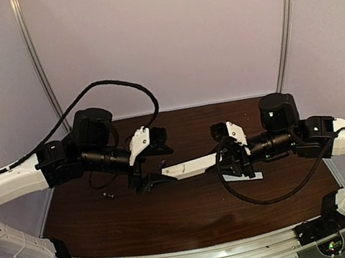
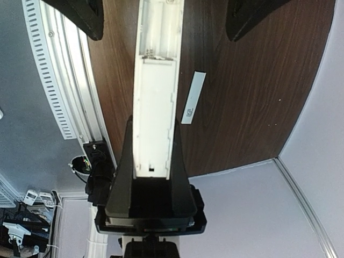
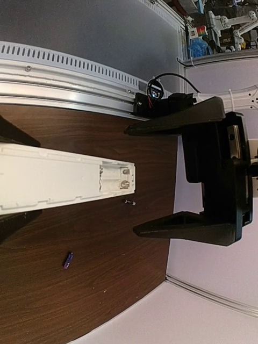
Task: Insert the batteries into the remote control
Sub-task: Pass from the right arm to the left, then pass from the left arm to the right
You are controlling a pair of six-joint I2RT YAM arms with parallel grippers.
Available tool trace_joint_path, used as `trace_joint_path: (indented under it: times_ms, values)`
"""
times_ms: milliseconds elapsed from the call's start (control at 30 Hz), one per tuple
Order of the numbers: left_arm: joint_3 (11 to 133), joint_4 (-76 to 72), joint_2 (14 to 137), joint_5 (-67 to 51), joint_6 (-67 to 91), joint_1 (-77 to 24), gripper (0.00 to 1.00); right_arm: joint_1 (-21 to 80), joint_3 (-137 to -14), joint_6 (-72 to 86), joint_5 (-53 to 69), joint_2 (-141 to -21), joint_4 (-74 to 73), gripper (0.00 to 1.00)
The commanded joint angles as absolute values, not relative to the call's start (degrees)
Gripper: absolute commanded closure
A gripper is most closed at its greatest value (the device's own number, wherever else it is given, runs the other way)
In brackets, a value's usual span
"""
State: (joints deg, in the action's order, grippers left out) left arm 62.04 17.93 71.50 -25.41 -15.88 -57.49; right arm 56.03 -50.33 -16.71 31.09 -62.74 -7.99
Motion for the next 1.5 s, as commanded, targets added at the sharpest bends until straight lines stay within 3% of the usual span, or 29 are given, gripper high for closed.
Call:
trace_joint_path:
  times_ms: [0, 400, 600, 667, 867, 933, 1100, 1467]
  values:
    - [66.08, 18.1, 74.78, -24.25, -19.13, -59.51, 0.21, 56.56, -51.69, -15.42, 33.5, -63.35, -5.33, 1.0]
    - [68.91, 19.1, 79.76, -24.08, -17.77, -61.15, 0.47, 56.78, -50.98, -15.45, 33.66, -63.67, -4.26, 1.0]
    - [68.76, 19.38, 79.81, -23.72, -17.38, -61.17, 0.67, 56.78, -50.56, -14.94, 32.8, -63.42, -3.71, 1.0]
    - [68.37, 18.7, 79.54, -23.14, -16.25, -61.16, 0.71, 56.78, -50.32, -12.41, 30.13, -63.14, -2.49, 0.92]
    - [65.15, 13.46, 78.4, -13.82, -6.27, -59.93, 0.94, 56.48, -49.21, -6.55, 19.01, -60.16, -0.45, 0.25]
    - [63.57, 11.84, 78.44, -11.68, -1.23, -58.46, 0.97, 55.84, -48.35, -4.06, 15.24, -58.46, 0.56, 0.13]
    - [61.85, 10.04, 80.78, -4.33, 12.07, -56.97, 1.0, 52.5, -48.39, 2.16, 7.71, -56.93, 0.54, 0.01]
    - [58.97, 7.25, 91.43, 10.1, 33.2, -60.23, 1.0, 43.75, -45.98, 14.24, 6.12, -61.55, -0.71, 0.02]
